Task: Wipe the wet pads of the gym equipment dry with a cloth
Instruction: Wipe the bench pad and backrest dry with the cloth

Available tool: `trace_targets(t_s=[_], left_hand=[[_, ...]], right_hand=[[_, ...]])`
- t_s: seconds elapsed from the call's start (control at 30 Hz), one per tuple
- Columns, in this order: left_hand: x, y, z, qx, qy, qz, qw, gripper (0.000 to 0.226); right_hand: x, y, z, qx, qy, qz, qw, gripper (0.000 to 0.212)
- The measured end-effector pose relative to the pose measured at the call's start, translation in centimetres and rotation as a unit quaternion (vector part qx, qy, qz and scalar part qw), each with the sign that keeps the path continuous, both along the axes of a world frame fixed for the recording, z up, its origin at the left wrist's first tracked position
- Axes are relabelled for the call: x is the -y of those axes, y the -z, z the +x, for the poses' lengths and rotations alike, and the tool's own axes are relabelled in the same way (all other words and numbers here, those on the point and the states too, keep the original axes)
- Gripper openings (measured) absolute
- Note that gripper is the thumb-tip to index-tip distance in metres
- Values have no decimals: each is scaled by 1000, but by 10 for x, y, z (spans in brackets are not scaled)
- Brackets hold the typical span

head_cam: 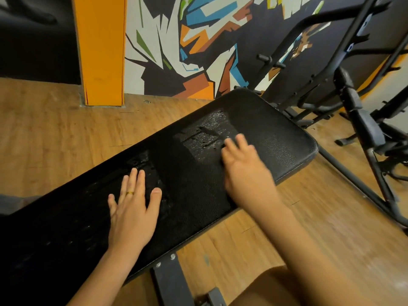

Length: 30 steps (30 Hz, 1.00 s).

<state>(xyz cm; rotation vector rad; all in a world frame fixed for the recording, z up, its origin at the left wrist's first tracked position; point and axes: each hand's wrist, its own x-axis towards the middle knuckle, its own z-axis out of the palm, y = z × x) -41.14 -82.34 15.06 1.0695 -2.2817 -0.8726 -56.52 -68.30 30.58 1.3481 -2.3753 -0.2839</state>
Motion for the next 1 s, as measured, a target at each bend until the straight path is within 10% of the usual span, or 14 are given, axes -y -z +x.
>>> trace_targets(t_s=[1.0], left_hand=[[0,-1,0,-9,-3,-5,1000,74]], right_hand=[[18,-54,-56,122,7,30,992,35]])
